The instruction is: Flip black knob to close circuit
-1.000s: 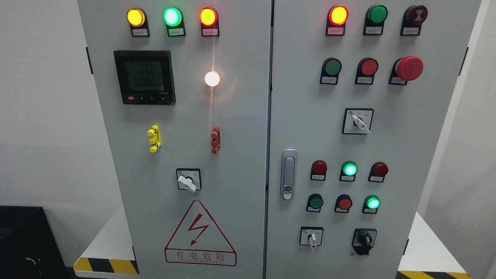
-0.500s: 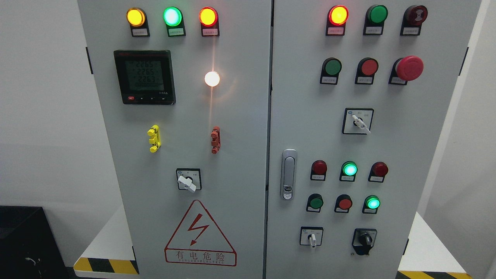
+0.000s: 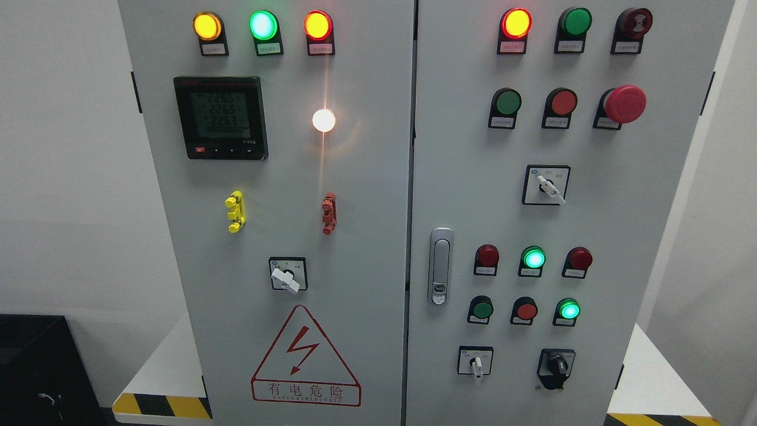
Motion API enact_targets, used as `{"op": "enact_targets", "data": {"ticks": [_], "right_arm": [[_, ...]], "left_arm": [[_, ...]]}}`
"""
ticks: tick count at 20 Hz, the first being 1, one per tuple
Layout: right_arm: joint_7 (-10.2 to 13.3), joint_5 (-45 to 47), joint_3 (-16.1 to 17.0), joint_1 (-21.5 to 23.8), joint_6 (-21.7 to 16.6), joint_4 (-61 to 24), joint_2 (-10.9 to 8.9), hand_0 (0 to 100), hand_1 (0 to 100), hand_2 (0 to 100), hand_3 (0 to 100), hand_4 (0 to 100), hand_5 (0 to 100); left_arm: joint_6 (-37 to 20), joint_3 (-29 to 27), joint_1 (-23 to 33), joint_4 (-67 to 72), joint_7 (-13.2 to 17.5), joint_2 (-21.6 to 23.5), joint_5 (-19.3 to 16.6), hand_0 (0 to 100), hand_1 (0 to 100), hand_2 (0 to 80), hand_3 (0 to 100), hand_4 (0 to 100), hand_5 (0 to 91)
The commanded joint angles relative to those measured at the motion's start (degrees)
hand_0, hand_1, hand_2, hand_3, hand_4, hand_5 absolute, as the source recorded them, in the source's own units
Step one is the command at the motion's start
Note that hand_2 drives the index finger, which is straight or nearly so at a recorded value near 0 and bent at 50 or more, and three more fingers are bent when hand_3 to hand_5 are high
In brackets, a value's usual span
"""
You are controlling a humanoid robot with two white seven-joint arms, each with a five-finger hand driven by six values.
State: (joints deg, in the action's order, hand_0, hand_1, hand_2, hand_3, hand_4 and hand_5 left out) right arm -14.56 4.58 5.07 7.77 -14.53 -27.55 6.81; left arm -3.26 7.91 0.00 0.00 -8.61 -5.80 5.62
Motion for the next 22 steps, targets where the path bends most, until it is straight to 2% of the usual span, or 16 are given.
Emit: {"op": "enact_targets", "data": {"ticks": [1,2,7,11,15,20,22], "right_arm": [[2.3,-6.5,1.5,1.8,-0.1,-16.6,-0.04,0,5,9,27,25,6],[2.4,-8.5,1.6,1.9,-0.1,-18.1,-0.04,0,6,12,32,29,9],[4.9,-19.8,4.1,2.0,-0.8,-24.8,-0.04,0,6,23,43,40,22],[8.8,-27.1,4.2,2.0,-2.2,-29.6,-0.04,0,6,28,51,47,32],[12.1,-33.7,3.9,2.7,-2.3,-34.4,-0.04,0,6,33,63,57,45],[15.3,-41.3,3.9,3.3,-2.2,-40.3,-0.04,0,6,40,71,63,56],[16.4,-43.7,3.9,3.6,-2.0,-42.2,-0.04,0,6,47,74,66,60]], "left_arm": [[0.0,0.0,1.3,-1.7,0.0,0.0,0.0,12,56,0.0,0,0,0.0],[0.0,0.0,1.3,-1.7,0.0,0.0,0.0,12,56,0.0,0,0,0.0],[0.0,0.0,1.3,-1.7,0.0,0.0,0.0,12,56,0.0,0,0,0.0],[0.0,0.0,1.3,-1.7,0.0,0.0,0.0,12,56,0.0,0,0,0.0],[0.0,0.0,1.3,-1.7,0.0,0.0,0.0,12,56,0.0,0,0,0.0],[0.0,0.0,1.3,-1.7,0.0,0.0,0.0,12,56,0.0,0,0,0.0],[0.0,0.0,1.3,-1.7,0.0,0.0,0.0,12,56,0.0,0,0,0.0]]}}
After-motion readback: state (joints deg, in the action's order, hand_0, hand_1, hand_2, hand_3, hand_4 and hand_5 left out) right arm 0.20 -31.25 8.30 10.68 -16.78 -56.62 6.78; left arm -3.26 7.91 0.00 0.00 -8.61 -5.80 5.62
